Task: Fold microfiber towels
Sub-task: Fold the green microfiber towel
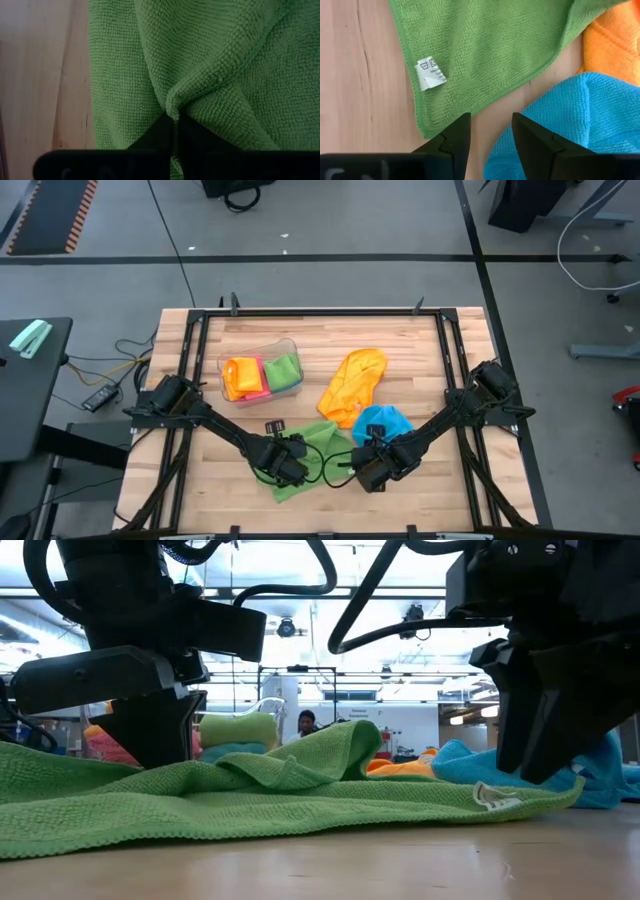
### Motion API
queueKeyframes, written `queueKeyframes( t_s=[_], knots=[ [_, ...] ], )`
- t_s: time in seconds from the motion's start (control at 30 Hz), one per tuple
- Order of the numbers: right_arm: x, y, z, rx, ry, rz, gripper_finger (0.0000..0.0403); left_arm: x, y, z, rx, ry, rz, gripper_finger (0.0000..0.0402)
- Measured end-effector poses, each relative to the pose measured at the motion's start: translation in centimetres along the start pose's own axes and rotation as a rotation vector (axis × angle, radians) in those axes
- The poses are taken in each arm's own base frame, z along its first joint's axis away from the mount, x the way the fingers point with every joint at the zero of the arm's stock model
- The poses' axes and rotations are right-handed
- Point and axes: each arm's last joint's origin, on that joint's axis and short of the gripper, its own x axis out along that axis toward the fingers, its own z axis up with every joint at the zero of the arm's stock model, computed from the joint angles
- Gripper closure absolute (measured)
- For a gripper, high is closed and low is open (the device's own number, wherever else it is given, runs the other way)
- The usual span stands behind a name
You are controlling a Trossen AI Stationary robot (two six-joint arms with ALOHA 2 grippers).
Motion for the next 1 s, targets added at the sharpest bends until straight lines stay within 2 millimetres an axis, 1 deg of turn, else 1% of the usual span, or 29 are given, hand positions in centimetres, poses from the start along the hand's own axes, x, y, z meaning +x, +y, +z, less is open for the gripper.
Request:
queueKeyframes(
  t_s=[0.13, 0.27, 0.4, 0.57, 0.77, 1.0],
  knots=[
    [-0.2, 0.0, 0.1, -0.007, -0.011, 0.004, 0.0251, 0.0, 0.0, 0.0, 0.000, 0.000, 0.000, 0.0367],
    [-0.8, -0.2, 0.4, -0.010, -0.053, -0.009, 0.0251, 0.0, 0.0, 0.0, 0.001, 0.001, 0.000, 0.0373],
    [-1.1, -0.2, 0.7, -0.022, -0.090, -0.005, 0.0251, 0.0, 0.0, 0.0, 0.001, 0.000, 0.000, 0.0369],
    [-1.1, -0.1, 0.9, -0.029, -0.107, 0.005, 0.0251, 0.0, 0.0, 0.0, 0.002, 0.000, 0.000, 0.0362],
    [-1.2, 0.1, 1.1, -0.051, -0.127, 0.015, 0.0251, 0.0, 0.0, 0.0, 0.001, -0.001, 0.000, 0.0368],
    [-1.1, 0.7, 2.2, -0.173, -0.286, 0.046, 0.0251, 0.0, 0.0, 0.0, 0.000, -0.002, -0.001, 0.0362]
  ],
)
